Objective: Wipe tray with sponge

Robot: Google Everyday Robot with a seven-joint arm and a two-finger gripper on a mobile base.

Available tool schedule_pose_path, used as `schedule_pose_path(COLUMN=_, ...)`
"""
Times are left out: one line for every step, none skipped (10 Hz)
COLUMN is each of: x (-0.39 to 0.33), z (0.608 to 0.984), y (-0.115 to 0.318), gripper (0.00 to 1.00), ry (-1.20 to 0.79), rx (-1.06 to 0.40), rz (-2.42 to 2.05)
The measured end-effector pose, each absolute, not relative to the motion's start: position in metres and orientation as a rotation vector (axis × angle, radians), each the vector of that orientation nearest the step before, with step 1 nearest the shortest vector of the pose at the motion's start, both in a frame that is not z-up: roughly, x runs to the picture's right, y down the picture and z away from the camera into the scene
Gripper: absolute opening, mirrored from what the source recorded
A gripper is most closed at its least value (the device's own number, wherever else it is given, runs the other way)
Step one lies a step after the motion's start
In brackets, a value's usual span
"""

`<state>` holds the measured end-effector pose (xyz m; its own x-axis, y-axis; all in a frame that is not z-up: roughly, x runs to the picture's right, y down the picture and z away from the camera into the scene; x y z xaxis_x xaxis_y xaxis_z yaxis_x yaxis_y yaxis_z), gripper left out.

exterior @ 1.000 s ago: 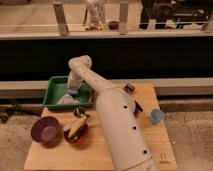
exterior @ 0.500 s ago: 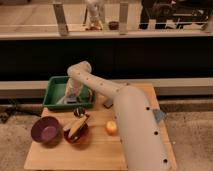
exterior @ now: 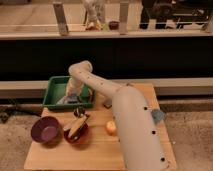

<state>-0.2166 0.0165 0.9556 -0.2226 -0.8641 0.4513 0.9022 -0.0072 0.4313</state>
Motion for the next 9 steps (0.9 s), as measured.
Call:
schedule_pose_path(x=-0.2157, z=0.9556, y=0.0160, gripper=0.00, ry=-0.756, rx=-0.066, rz=-1.627)
schedule_pose_path(x=-0.2141, z=0.9562, y=0.0161, gripper=0.00, ry=-0.755, rx=-0.067, rz=-1.626)
schedule_pose_path(x=-0.2139, z=0.9561, y=0.0158, gripper=0.00, ry=-0.755, rx=-0.067, rz=-1.626)
schedule_pose_path(x=-0.2146, z=0.9560, y=0.0161, gripper=0.00, ry=-0.755, rx=-0.067, rz=-1.626)
schedule_pose_path(x=-0.2151, z=0.9559, y=0.0162, gripper=0.00, ry=-0.755, rx=-0.067, rz=-1.627)
schedule_pose_path(x=-0.2151, z=0.9560, y=0.0162, gripper=0.00, ry=-0.755, rx=-0.067, rz=-1.626)
schedule_pose_path(x=-0.2147, z=0.9560, y=0.0162, gripper=0.00, ry=-0.755, rx=-0.067, rz=-1.626)
schedule_pose_path(x=-0.2155, z=0.9559, y=0.0163, gripper=0.00, ry=-0.756, rx=-0.067, rz=-1.627)
schedule_pose_path(x=-0.2158, z=0.9558, y=0.0166, gripper=0.00, ry=-0.756, rx=-0.067, rz=-1.627)
